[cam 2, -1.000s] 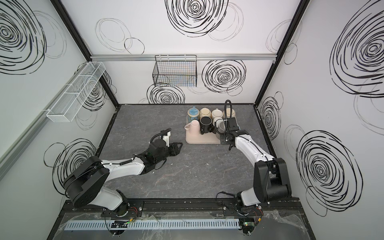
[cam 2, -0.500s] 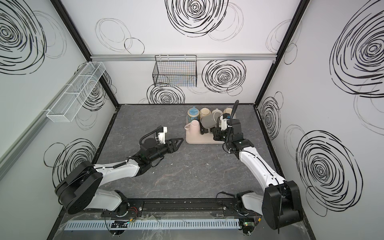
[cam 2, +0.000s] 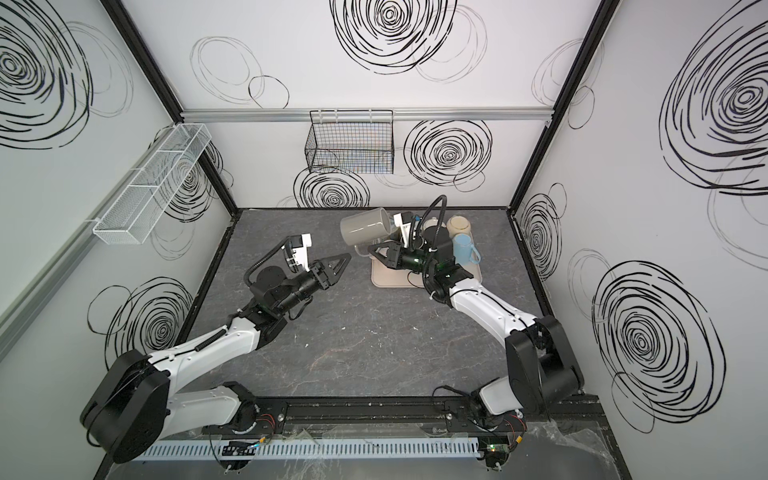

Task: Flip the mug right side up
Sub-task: 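Raise the grey mug toward the left gripper while the left gripper reaches for it, then grasp the grey mug with the left gripper while the right releases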

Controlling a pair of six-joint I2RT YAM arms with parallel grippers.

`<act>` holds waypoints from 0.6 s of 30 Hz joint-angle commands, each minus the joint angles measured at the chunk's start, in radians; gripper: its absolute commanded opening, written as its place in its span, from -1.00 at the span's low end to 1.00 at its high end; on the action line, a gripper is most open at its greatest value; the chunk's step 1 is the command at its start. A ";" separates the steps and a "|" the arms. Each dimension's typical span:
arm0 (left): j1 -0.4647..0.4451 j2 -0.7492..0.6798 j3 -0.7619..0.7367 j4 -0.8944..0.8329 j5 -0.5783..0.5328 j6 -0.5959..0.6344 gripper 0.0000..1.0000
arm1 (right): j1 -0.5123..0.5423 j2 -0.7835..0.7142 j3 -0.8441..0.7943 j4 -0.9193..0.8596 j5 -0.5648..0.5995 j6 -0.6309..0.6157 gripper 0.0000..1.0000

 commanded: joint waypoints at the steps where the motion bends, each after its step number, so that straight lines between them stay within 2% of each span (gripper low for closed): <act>1: 0.041 -0.004 0.002 0.120 0.060 -0.088 0.22 | 0.036 0.024 0.099 0.234 -0.095 0.068 -1.00; 9: 0.124 0.022 -0.011 0.184 0.115 -0.148 0.03 | 0.083 0.125 0.154 0.359 -0.134 0.158 -1.00; 18: 0.147 0.080 -0.003 0.306 0.169 -0.230 -0.19 | 0.111 0.191 0.178 0.438 -0.137 0.232 -1.00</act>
